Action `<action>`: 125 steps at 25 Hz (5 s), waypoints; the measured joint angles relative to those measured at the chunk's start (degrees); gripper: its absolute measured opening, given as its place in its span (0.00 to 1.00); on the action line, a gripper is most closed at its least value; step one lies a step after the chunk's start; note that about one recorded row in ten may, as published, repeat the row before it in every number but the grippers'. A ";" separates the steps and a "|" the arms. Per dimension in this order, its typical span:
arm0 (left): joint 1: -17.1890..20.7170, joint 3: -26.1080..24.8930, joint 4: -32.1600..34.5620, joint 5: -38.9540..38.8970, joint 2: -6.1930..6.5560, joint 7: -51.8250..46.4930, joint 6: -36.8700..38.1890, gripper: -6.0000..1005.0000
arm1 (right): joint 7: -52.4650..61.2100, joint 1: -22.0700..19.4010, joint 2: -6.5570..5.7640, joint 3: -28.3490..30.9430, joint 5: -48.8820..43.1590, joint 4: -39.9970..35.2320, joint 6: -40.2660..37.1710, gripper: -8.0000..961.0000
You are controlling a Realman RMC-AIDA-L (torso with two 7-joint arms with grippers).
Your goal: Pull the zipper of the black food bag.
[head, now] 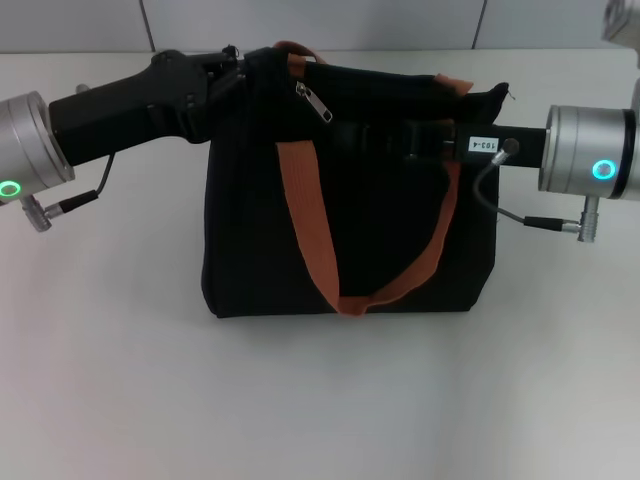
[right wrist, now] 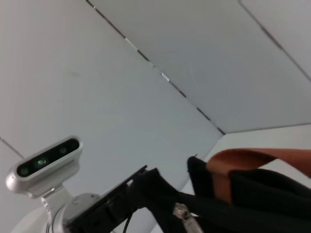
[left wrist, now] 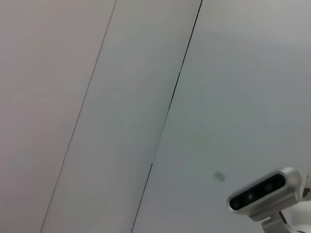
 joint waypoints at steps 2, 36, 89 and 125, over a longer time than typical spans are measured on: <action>-0.01 0.00 0.11 -0.01 0.00 0.00 0.03 0.03 | -0.43 -0.20 0.00 0.47 0.06 -0.13 -0.35 0.02; -0.75 0.51 -0.17 -0.18 -0.31 0.98 -0.42 0.03 | -8.86 0.22 1.02 4.60 0.53 0.13 -5.04 0.39; -0.84 0.51 -0.31 -0.13 -0.31 1.69 -0.69 0.03 | -8.29 4.62 0.72 1.91 0.18 4.11 -5.15 0.39; -0.83 0.51 -0.24 -0.11 -0.40 1.75 -1.35 0.03 | -8.20 5.00 1.01 2.14 1.29 4.47 -2.15 0.30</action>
